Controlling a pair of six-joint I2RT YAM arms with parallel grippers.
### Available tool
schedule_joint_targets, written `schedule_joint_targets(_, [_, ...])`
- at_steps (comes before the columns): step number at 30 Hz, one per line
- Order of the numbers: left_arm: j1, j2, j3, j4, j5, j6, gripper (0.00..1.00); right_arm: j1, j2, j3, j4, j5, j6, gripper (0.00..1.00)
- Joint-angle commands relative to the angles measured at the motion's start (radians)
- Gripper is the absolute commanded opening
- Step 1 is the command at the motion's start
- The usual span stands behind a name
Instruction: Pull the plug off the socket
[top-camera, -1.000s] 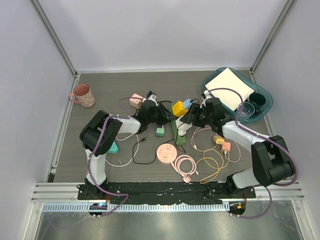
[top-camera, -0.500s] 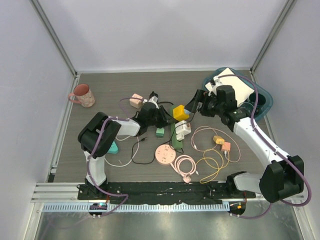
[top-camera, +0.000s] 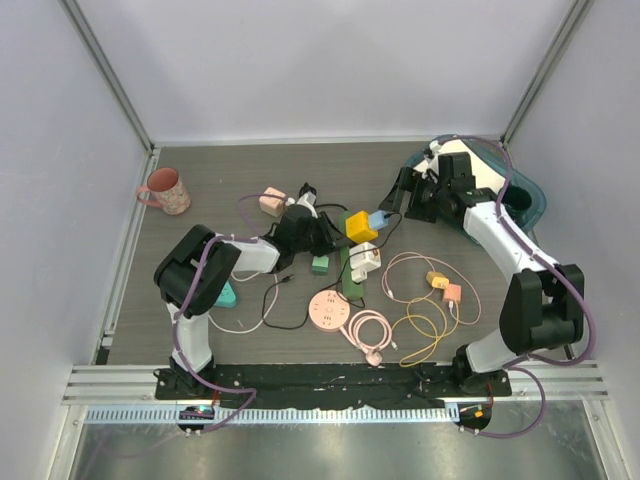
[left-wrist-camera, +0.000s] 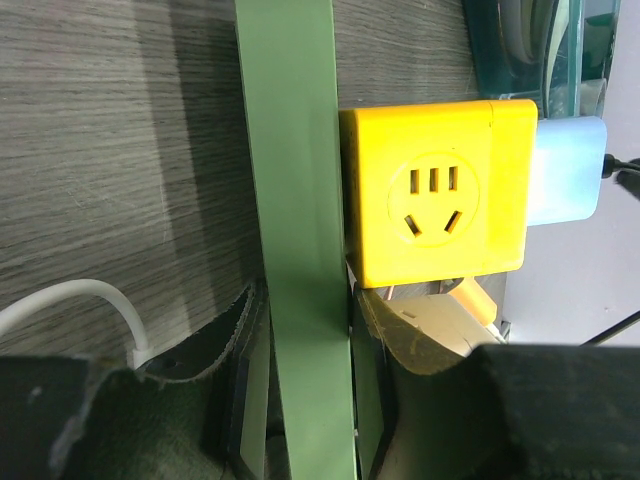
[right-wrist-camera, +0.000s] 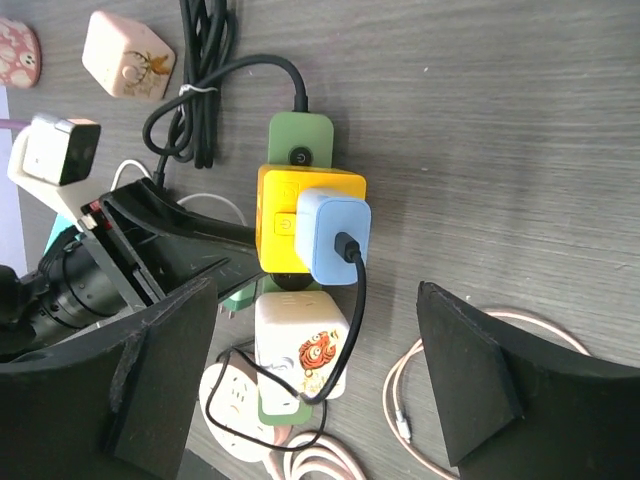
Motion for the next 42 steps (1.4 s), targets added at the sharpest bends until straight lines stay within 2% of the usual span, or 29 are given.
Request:
schedule_joint_targets(1, [-0.004, -0.059, -0.006, 0.060, 0.003, 0.027, 0.00, 0.004, 0.053, 0.025, 0.032, -0.071, 0.012, 0.84])
schedule_joint_targets(15, [-0.014, -0.059, 0.002, 0.037, -0.034, 0.032, 0.00, 0.017, 0.169, -0.027, 0.197, -0.136, 0.114, 0.66])
schedule_joint_targets(26, [-0.020, -0.068, -0.001, 0.022, -0.054, 0.036, 0.00, 0.027, 0.193, -0.068, 0.256, -0.131, 0.150, 0.63])
schedule_joint_targets(29, [-0.022, -0.069, 0.002, 0.013, -0.060, 0.038, 0.00, 0.031, 0.191, -0.090, 0.280, -0.120, 0.160, 0.60])
schedule_joint_targets(32, [-0.022, -0.068, 0.002, 0.010, -0.068, 0.040, 0.00, 0.029, 0.199, -0.088, 0.283, -0.119, 0.160, 0.53])
schedule_joint_targets(34, [-0.022, -0.068, 0.004, 0.005, -0.071, 0.041, 0.00, 0.031, 0.200, -0.091, 0.286, -0.119, 0.158, 0.45])
schedule_joint_targets(35, [-0.022, -0.071, 0.004, -0.006, -0.077, 0.041, 0.00, 0.031, 0.199, -0.093, 0.286, -0.105, 0.153, 0.39])
schedule_joint_targets(36, [-0.022, -0.071, 0.004, -0.016, -0.092, 0.044, 0.00, 0.031, 0.197, -0.095, 0.286, -0.097, 0.149, 0.24])
schedule_joint_targets(39, [-0.022, -0.082, 0.004, -0.078, -0.149, 0.059, 0.00, 0.014, 0.189, -0.087, 0.280, -0.087, 0.132, 0.04])
schedule_joint_targets(42, [-0.022, -0.089, -0.001, -0.133, -0.184, 0.076, 0.00, -0.015, 0.182, -0.073, 0.279, -0.111, 0.126, 0.01])
